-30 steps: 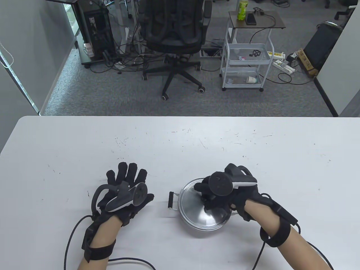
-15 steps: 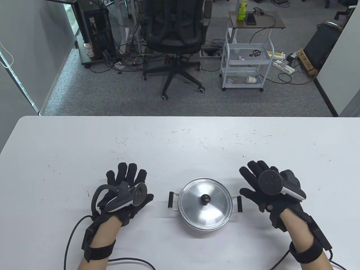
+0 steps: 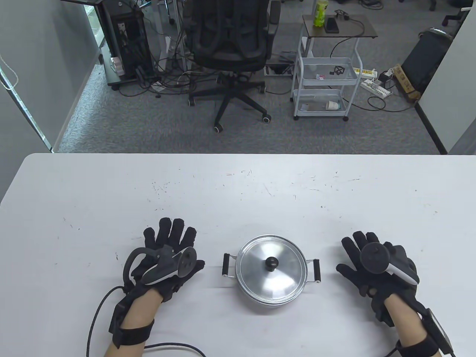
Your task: Cover the pot
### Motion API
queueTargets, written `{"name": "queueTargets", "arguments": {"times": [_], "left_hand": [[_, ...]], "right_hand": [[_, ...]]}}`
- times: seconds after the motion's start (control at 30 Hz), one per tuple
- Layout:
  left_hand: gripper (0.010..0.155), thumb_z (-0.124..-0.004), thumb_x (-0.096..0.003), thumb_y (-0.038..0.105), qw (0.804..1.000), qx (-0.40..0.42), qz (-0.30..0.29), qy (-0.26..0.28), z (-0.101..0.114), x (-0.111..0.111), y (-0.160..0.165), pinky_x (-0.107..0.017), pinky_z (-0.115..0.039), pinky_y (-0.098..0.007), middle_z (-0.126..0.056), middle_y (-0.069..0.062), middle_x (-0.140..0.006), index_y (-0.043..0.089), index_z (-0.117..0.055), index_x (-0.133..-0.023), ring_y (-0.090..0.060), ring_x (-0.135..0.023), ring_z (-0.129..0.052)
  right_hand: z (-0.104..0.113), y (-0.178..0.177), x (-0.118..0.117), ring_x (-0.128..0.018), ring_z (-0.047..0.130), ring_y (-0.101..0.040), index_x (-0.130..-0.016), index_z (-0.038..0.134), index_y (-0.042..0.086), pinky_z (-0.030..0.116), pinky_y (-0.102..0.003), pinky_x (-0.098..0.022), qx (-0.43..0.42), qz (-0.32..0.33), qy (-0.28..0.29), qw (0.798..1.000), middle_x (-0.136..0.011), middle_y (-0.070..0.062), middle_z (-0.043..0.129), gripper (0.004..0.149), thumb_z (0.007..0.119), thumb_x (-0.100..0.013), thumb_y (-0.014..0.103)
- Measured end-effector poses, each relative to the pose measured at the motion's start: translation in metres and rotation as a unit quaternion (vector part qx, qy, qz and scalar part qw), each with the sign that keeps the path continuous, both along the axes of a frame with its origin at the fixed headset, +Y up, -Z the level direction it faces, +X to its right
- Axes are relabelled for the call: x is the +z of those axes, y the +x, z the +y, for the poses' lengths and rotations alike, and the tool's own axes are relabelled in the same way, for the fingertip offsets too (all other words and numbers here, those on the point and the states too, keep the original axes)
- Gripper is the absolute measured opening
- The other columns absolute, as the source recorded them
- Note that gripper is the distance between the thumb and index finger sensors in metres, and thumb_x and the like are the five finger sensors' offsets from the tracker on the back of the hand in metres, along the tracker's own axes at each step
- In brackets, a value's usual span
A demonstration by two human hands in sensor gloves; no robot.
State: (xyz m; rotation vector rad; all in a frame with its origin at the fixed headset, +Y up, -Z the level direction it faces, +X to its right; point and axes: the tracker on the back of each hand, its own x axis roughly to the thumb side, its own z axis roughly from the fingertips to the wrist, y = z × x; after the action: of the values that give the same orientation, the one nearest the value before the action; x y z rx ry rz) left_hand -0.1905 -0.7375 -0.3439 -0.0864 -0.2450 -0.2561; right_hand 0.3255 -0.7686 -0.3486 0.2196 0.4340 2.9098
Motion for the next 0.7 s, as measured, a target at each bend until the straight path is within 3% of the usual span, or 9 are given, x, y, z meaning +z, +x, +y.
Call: {"name": "queueTargets", "arguments": {"times": [0.7], "left_hand": [[0.095, -0.041, -0.0374, 0.079, 1.000, -0.008, 0.003, 0.003, -0.0031, 0.0077, -0.0016, -0.075, -0.036, -0.077, -0.024, -0.012, -0.126, 0.032, -0.031, -0.119, -0.049, -0.115, -0.025]], "right_hand": [[0.0011, -0.0083, 0.0026, -0.108, 0.029, -0.042, -0.106, 0.046, 0.032, 0.023, -0.073, -0.069, 0.013, 0.020, 0.023, 0.999, -0.118, -0.009, 0.034, 0.083, 0.062, -0.034, 0.070]]}}
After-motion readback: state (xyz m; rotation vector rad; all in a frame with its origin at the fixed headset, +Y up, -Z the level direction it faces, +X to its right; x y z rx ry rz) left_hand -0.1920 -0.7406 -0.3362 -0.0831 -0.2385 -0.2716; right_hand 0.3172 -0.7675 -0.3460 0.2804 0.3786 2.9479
